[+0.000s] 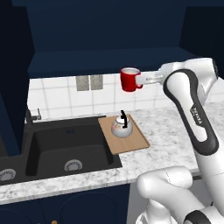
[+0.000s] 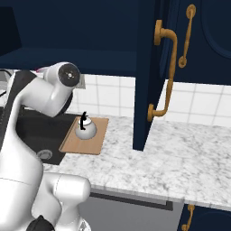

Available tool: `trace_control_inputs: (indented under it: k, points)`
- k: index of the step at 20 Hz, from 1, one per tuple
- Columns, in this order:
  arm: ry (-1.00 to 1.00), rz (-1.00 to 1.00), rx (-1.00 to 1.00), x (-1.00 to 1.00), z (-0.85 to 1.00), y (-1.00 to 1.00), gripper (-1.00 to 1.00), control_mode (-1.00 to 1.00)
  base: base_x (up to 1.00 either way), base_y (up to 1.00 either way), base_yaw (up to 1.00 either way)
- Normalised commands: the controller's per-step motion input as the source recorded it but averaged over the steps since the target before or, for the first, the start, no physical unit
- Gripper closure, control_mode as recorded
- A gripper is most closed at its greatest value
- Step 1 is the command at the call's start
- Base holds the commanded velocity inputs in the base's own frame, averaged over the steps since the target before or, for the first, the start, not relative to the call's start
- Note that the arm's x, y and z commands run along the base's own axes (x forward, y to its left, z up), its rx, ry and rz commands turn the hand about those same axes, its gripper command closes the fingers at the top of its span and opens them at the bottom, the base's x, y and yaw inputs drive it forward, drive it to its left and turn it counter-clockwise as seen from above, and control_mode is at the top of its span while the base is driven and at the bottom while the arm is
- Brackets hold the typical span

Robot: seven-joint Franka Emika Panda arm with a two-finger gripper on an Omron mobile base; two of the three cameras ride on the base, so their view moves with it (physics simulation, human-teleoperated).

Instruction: Pick the kettle from the counter and place it on the tray. Then pick the mug from the cabinet and place it on the tray. Then close the cabinet doors.

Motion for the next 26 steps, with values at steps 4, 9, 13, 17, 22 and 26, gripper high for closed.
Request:
trace_control_inputs:
  k: [4,9,13,17,22,26]
  points:
    - [0.17,-0.03,0.0,-0.15,-0.9,-0.18,1.0,-1.0,0.0,0.0,0.0]
    - [0.0,0.0,0.0,0.1,-1.0,-0.14,1.0,-1.0,0.0,0.0,0.0]
    - [0.07,0.01,0.0,0.45,-0.98,-0.17,1.0,-1.0,0.0,0.0,0.0]
    - [0.02,0.06,0.0,0.66,-0.75,0.0,1.0,-1.0,0.0,0.0,0.0]
    - [0.17,0.13,-0.01,0.52,-0.56,-0.09,1.0,-1.0,0.0,0.0,0.0]
    - [0.21,0.24,-0.05,0.32,-0.54,-0.2,1.0,-1.0,0.0,0.0,0.0]
